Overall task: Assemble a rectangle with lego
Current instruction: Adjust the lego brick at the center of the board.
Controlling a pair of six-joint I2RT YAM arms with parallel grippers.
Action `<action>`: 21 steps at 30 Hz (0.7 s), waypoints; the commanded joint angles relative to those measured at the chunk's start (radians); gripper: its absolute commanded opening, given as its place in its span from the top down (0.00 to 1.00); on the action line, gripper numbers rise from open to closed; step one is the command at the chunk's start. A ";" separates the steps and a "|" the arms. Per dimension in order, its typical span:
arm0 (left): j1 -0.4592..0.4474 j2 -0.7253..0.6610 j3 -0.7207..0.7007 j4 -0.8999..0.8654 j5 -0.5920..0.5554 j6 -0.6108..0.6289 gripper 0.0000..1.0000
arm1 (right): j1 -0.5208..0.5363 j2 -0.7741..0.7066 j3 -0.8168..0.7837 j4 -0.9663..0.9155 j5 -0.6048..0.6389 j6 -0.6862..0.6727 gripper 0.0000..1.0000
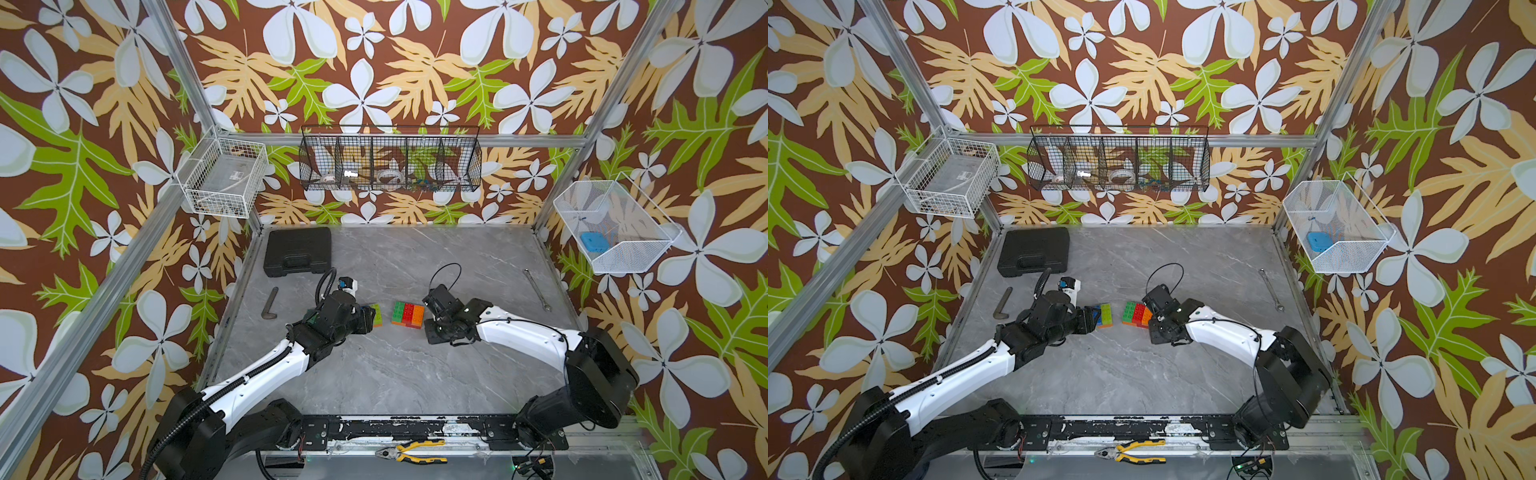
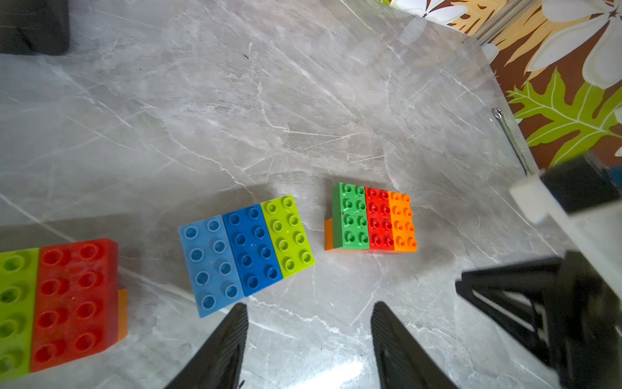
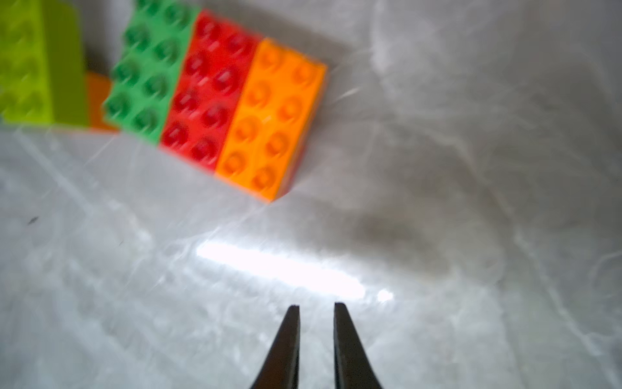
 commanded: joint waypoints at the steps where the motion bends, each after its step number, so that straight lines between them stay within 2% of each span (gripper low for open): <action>1: 0.004 0.012 0.001 0.023 -0.012 -0.004 0.39 | 0.074 0.010 0.004 0.034 -0.073 0.101 0.82; 6: 0.012 0.002 0.010 0.009 -0.051 -0.008 0.36 | 0.075 0.146 0.070 0.131 -0.050 0.068 0.83; 10: 0.040 -0.038 -0.001 -0.001 -0.064 -0.006 0.33 | 0.033 0.234 0.100 0.158 -0.019 0.014 0.85; 17: 0.046 -0.073 -0.014 -0.007 -0.072 -0.013 0.32 | -0.018 0.243 0.113 0.132 0.068 -0.056 0.85; 21: 0.048 -0.077 -0.004 -0.021 -0.094 -0.012 0.32 | -0.018 0.216 0.117 0.120 0.048 -0.061 0.85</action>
